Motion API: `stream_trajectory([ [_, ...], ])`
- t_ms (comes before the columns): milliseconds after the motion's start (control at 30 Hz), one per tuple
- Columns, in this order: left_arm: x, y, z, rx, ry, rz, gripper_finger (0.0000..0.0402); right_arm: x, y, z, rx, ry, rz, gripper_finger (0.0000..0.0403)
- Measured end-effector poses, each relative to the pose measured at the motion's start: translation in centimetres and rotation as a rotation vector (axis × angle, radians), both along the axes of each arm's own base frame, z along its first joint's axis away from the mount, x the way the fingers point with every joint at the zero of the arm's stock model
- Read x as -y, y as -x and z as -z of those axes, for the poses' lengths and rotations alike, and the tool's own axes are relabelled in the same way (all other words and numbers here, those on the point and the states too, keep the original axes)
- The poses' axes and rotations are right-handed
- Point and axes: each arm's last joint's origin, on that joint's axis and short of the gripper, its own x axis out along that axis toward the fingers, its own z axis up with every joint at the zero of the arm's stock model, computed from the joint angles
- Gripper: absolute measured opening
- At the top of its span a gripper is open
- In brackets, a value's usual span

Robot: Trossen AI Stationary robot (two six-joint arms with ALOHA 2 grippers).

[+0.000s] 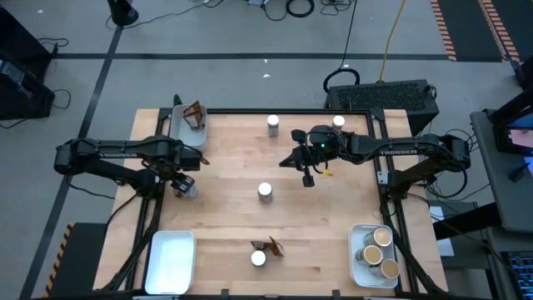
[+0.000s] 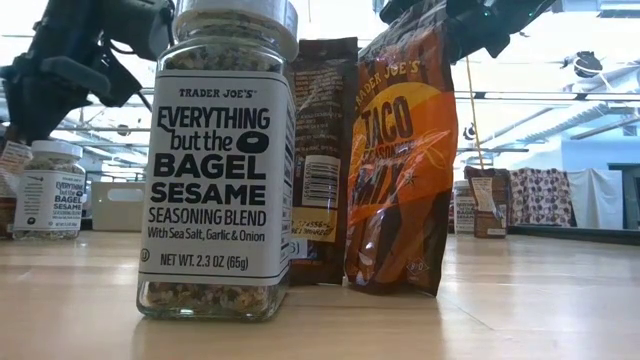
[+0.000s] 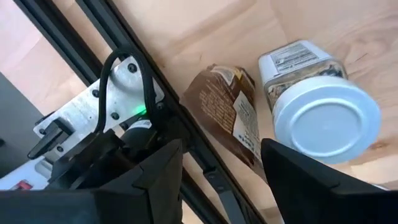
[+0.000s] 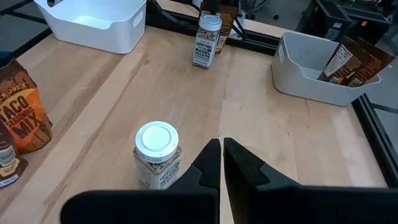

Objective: Sort spices by type
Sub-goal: Put the brown seasoning bag into the top left white bin

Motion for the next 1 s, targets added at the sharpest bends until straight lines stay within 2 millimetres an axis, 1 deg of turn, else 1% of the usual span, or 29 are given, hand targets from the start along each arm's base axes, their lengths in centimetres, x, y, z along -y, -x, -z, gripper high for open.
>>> stream_trajectory([
  [233, -0.09, -0.38, 0.08, 0.039, -0.014, 0.022, 0.0171, 0.0, 0.0, 0.0, 0.0, 0.0, 0.0, 0.0],
  [600, -0.1, -0.37, 0.08, 0.038, -0.018, 0.027, 0.0104, -0.01, 0.0, 0.0, 0.0, 0.0, 0.0, 0.0],
  [800, -0.14, -0.37, 0.08, 0.037, -0.028, 0.033, 0.0042, -0.01, 0.0, 0.0, 0.0, 0.0, -0.001, 0.0],
  [900, -0.18, -0.36, 0.08, 0.036, -0.038, 0.065, 0.001, -0.01, 0.0, 0.0, 0.0, 0.0, 0.0, 0.0],
  [1000, -0.25, -0.35, 0.08, 0.033, -0.055, 0.083, 0.0008, -0.01, 0.0, 0.0, 0.0, 0.0, 0.0, 0.0],
])
